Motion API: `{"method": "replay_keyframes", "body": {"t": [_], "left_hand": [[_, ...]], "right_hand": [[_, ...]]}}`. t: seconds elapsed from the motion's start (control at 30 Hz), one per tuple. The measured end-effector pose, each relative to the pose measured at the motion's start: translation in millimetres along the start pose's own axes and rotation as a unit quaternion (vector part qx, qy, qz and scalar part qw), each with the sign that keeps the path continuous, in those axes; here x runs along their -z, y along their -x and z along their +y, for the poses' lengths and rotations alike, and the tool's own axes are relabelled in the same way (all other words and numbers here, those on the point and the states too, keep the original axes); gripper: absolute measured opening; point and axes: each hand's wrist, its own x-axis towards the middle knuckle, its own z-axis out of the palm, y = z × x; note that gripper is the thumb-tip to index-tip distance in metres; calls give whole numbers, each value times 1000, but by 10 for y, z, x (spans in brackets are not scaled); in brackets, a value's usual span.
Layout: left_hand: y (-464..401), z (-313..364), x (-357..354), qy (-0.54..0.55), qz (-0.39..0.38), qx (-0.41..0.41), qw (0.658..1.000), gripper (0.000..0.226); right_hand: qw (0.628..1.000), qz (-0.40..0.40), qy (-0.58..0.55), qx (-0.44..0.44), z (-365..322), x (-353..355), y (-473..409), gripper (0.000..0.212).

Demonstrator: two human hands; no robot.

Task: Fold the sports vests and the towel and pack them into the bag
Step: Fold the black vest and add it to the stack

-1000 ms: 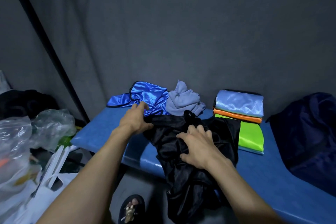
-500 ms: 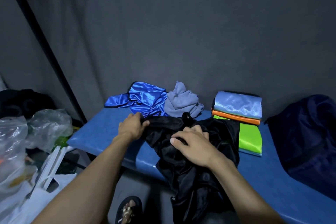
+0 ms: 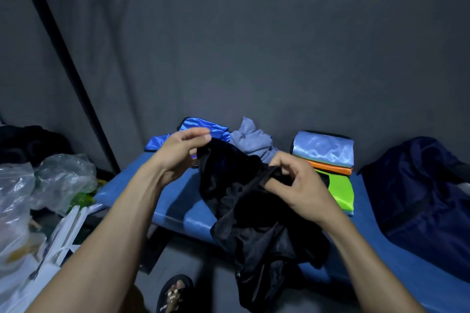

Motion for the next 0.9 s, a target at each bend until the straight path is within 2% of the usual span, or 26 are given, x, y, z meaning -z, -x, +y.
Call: {"method": "replay_keyframes", "body": {"t": [0.1,0.17,0.23,0.33,0.43,0.53,0.6,0.7,0.83,0.9], "left_hand": [[360,303,-141,82,-105,-75,988,28],[579,399,-205,109,-173,-92,974,40],[747,479,-267,120,-201,-101,967,47],[931,741,-415,118,-204,-116,965,38],[1104,1196,-579,69,-176,-152,970,14],[1273,1720,-743,-25,-149,-228,962,13],[1370,1990,-854,-116,-166,-267,942,13],[1430,2180,-955,-233,-187,-269,916,11],[1521,2182,-981,-252,-224,-260,905,28],[1610,2118,-997,-260,-251,-254,897,38]], "right_hand": [[997,-8,-81,-4,-198,127,75,20],[994,-5,-111,3,-311,194,122,11],[991,1,-130,11,-470,265,149,9],[991,-3,-132,21,-826,434,132,9],[989,26,-136,49,-1367,637,57,5],[977,63,-193,72,-1982,841,-30,7],[978,14,-197,68,-2324,931,-69,7],[981,-58,-173,57,-2630,952,-79,10],[991,-67,-107,48,-2824,900,9,16],[986,-74,-142,45,-2888,898,96,11]]}}
